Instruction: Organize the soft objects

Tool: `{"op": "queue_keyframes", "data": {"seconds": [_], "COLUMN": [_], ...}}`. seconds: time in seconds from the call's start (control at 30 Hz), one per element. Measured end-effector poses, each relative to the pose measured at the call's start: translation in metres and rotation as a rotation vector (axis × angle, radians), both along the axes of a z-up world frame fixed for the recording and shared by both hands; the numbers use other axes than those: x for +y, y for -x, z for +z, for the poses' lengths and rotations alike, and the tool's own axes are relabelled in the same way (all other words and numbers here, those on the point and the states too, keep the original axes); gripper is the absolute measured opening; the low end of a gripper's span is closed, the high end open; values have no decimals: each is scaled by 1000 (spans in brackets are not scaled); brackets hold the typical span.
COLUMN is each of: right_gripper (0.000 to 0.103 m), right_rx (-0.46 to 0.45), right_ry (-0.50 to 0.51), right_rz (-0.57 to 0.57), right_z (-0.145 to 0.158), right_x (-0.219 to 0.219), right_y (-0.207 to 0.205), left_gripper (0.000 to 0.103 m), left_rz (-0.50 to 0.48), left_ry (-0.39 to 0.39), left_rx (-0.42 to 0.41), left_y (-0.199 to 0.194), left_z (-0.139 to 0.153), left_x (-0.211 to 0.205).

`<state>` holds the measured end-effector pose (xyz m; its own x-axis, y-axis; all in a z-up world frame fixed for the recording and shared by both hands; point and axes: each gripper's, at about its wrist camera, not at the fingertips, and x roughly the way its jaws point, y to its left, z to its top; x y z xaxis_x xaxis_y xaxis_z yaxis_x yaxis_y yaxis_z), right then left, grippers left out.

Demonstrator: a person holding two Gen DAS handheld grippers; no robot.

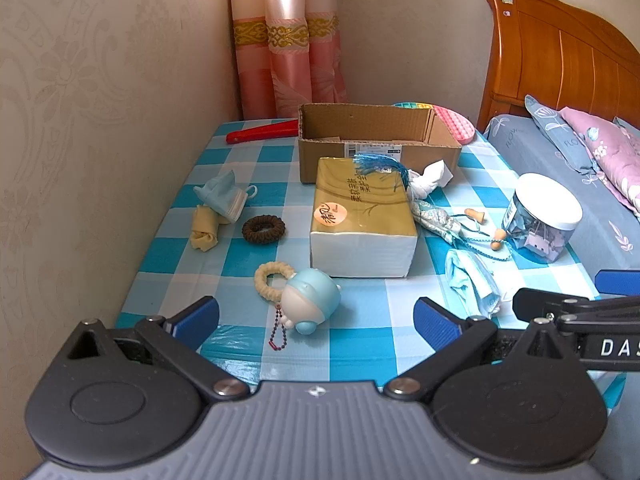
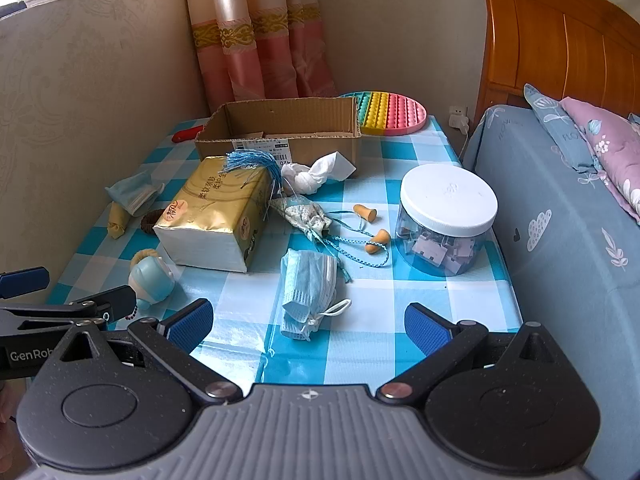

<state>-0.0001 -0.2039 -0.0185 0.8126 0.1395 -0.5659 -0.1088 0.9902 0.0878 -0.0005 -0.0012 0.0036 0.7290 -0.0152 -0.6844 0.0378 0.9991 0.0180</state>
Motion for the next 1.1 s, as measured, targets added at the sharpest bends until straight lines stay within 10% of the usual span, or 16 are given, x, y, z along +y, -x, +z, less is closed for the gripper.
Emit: {"op": "queue_keyframes", "data": {"seconds": [1.1], "right_gripper": [103], "right_rx": [-15], "right_ry": [11], "right_rz": [24], "right_z": [0], "right_x": [4], "right_y": [-8], "left_gripper": [102], "left_rz": [-4], "left_ry": [12], "left_rx": [-1], "left_y": [-9], "left_z": [-6], "left_x": [1]}}
